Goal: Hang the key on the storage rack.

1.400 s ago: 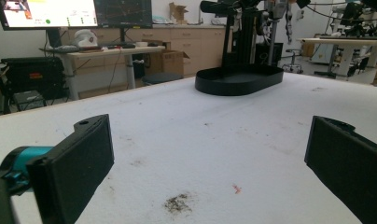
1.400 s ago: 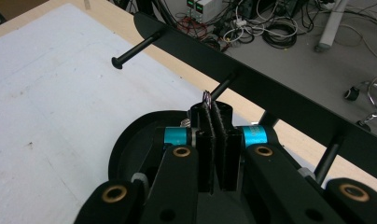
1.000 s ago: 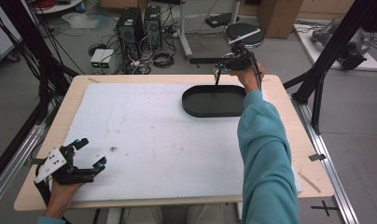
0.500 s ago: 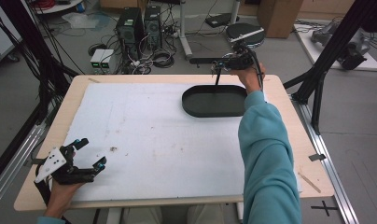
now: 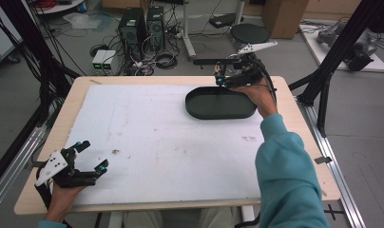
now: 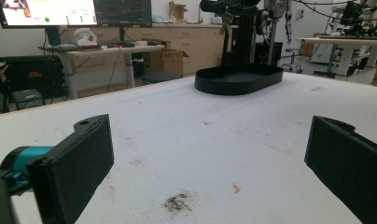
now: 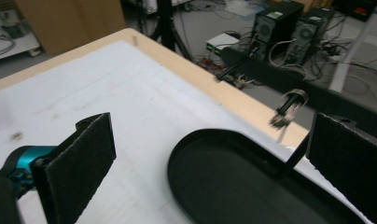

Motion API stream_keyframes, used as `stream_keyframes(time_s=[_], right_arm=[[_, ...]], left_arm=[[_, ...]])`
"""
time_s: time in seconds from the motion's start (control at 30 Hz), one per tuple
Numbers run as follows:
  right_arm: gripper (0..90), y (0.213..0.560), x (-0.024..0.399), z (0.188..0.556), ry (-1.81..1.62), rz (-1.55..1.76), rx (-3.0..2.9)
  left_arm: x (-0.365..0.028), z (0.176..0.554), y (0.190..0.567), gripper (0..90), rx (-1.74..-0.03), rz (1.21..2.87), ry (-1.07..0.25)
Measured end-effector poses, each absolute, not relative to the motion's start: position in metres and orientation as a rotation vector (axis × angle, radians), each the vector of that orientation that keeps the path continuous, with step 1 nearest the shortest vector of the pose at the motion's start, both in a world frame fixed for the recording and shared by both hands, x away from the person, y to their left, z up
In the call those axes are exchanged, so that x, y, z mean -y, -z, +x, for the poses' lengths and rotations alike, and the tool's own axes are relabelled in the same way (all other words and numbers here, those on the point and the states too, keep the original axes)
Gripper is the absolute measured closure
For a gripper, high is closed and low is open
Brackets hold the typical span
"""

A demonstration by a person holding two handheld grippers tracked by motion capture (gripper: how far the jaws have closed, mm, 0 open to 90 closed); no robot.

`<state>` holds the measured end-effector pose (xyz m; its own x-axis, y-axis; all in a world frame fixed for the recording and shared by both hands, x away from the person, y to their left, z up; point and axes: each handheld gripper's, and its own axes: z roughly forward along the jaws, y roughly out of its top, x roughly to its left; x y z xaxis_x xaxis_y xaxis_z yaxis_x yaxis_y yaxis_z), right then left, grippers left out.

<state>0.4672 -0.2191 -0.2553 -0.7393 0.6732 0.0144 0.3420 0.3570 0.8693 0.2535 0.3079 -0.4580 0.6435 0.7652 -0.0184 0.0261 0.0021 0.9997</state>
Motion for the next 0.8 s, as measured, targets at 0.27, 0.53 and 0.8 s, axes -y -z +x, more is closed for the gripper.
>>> stream_keyframes(time_s=[0.27,0.53,0.8], right_arm=[[0.5,0.297,0.254,0.409,-1.511,0.818,-2.145],[0.5,0.366,0.287,0.362,-1.640,0.840,-1.996],[0.5,0.412,0.299,0.330,-1.682,0.812,-1.896]], left_arm=[[-0.308,0.253,0.458,1.7,-0.701,1.472,-0.662],[-0.308,0.253,0.458,1.7,-0.700,1.472,-0.661],[-0.308,0.253,0.458,1.7,-0.697,1.474,-0.662]])
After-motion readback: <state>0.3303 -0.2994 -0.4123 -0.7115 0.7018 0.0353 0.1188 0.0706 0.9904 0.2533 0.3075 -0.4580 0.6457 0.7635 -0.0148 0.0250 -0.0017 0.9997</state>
